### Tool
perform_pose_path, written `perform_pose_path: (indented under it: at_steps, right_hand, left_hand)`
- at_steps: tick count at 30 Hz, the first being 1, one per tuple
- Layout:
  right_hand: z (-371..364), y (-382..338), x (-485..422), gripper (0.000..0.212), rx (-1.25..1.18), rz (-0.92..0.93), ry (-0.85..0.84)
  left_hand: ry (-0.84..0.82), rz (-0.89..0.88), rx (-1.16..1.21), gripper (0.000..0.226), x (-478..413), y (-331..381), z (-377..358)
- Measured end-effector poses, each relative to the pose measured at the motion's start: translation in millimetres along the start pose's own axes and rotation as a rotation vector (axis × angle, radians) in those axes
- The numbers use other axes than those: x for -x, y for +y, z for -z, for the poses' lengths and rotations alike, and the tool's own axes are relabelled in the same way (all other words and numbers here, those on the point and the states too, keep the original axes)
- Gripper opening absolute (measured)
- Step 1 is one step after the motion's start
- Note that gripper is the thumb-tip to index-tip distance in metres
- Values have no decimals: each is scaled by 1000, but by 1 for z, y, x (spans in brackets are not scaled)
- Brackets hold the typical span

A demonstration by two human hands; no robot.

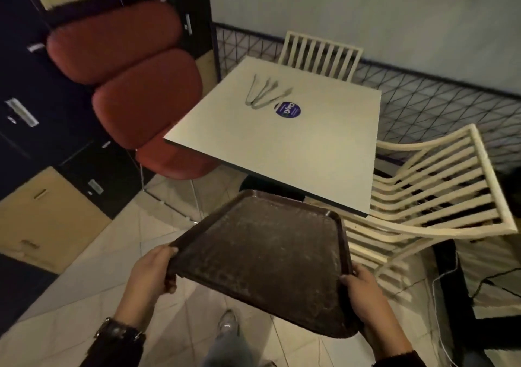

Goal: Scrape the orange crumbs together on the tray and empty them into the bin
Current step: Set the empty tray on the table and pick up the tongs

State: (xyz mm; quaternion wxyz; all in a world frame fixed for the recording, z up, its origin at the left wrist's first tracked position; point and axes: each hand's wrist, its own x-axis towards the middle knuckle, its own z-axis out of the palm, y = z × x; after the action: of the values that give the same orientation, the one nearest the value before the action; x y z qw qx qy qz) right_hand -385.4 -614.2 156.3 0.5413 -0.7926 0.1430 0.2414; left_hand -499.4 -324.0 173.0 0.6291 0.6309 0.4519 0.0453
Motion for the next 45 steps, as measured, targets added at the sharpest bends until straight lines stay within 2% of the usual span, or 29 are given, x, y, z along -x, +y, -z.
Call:
perform_pose_path:
  at_steps: [5, 10, 13, 15, 17, 21, 23, 28, 35, 40, 45]
  right_hand:
    - [-29, -14, -21, 41, -195, 85, 168]
    - [-108, -20, -49, 51, -265, 165, 422]
    - [-149, -22, -69, 57, -343, 116, 551]
    - [-168, -18, -84, 60, -423, 37, 568]
    - [-184, -13, -98, 61, -472, -43, 510]
    - [-201, -11, -109, 72, -514, -148, 371]
    - [-197, -14, -113, 73, -428, -152, 375]
    - [-160, -7, -127, 66, 51, -36, 439]
    - [-101, 0, -192, 87, 648, 36, 437]
    - [-65, -2, -246, 102, 693, 7, 346]
    - [-30, -1, -285, 102, 623, 41, 331]
  left_hand:
    - [-46, 23, 176, 29, -17, 10, -14]
    - [-339, 218, 169, 52, -41, -1, -76]
    - [-432, 263, 154, 60, -59, -15, -114]
    - [-462, 258, 119, 70, -85, -16, -116]
    - [-487, 225, 16, 74, -121, -15, -107]
    - [-491, 90, -214, 65, -197, 0, -81]
    - [-486, 52, -307, 64, -233, 10, -73]
    - [-489, -58, -466, 54, -304, 35, -75]
    - [-421, -109, -620, 60, -361, 40, -109]
    - [-415, -168, -639, 52, -361, 39, -145]
    - [-332, -327, -1047, 103, -342, 46, -182]
